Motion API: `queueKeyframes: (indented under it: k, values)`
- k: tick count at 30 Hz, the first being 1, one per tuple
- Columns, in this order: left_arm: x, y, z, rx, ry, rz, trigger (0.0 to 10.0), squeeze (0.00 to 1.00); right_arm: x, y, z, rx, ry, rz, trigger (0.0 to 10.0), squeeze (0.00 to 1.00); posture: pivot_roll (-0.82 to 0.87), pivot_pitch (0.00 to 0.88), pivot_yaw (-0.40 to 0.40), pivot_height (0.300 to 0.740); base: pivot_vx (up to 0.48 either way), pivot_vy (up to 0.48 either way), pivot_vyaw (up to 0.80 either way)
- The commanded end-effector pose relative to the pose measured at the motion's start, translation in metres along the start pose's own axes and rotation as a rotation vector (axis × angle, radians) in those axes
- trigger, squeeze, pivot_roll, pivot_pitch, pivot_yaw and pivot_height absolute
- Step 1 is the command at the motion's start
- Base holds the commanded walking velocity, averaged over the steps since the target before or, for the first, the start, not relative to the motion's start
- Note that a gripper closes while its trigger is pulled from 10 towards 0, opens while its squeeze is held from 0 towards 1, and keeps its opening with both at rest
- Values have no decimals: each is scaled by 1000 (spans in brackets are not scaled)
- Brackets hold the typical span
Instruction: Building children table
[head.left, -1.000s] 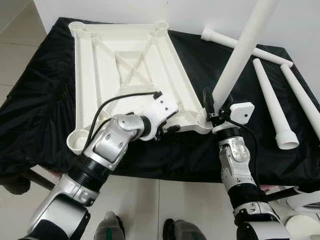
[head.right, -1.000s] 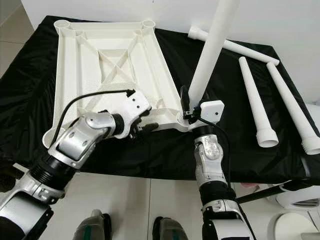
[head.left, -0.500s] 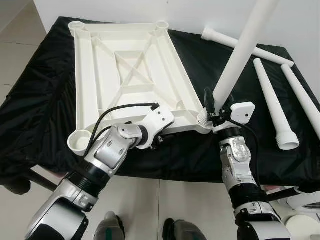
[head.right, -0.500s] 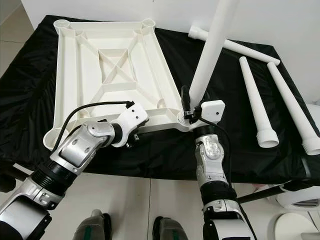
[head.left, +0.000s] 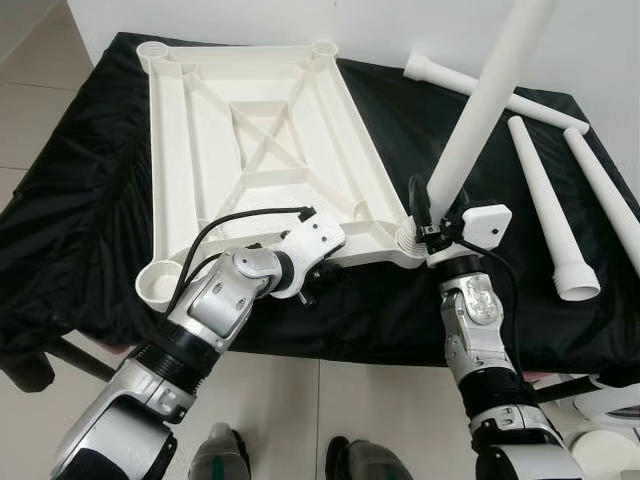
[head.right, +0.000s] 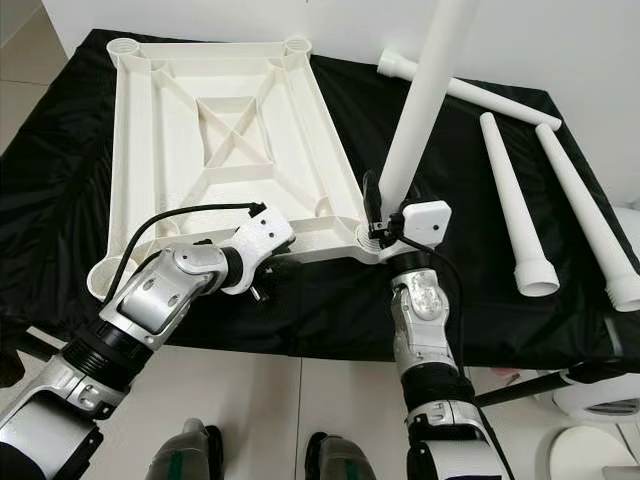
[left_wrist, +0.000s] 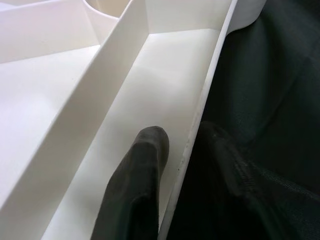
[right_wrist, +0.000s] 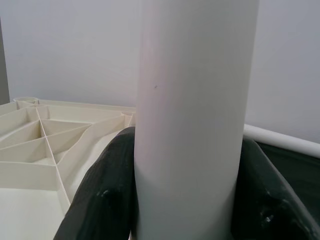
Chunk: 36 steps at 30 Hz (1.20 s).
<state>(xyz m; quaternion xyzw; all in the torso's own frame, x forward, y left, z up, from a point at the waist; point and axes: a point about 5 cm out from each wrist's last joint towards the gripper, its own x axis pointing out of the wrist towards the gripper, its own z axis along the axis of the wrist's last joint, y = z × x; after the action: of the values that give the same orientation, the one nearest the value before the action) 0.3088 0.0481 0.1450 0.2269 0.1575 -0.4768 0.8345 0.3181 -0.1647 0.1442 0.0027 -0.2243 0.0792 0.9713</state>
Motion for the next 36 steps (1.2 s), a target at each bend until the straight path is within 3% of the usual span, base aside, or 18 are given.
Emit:
queueKeyframes:
  k: [1,8,9,10,26,36]
  values:
    - [0,-3,0,31,3,-17,0,0,-39,-11,-46,30,295,-69,10000,0,24,130,-42,740,0,0,0]
    - [-1,-3,-1,36,3,-21,0,0,-43,-14,-46,36,294,-89,10000,0,20,133,-46,740,0,0,0]
    - [-1,-3,-1,36,8,-14,6706,0,-44,-15,-46,40,295,-96,10000,0,20,133,-46,740,0,0,0]
    - [0,-2,-1,36,12,-10,10000,0,-45,-16,-46,46,293,-111,10000,0,19,133,-46,740,0,0,0]
    - [-1,-1,0,38,21,-9,10000,0,-52,-16,-47,85,287,-186,10000,0,20,133,-44,740,0,0,0]
    - [-1,0,1,38,17,-9,10000,0,-52,-14,-45,41,278,-175,10000,0,18,129,-46,740,0,0,0]
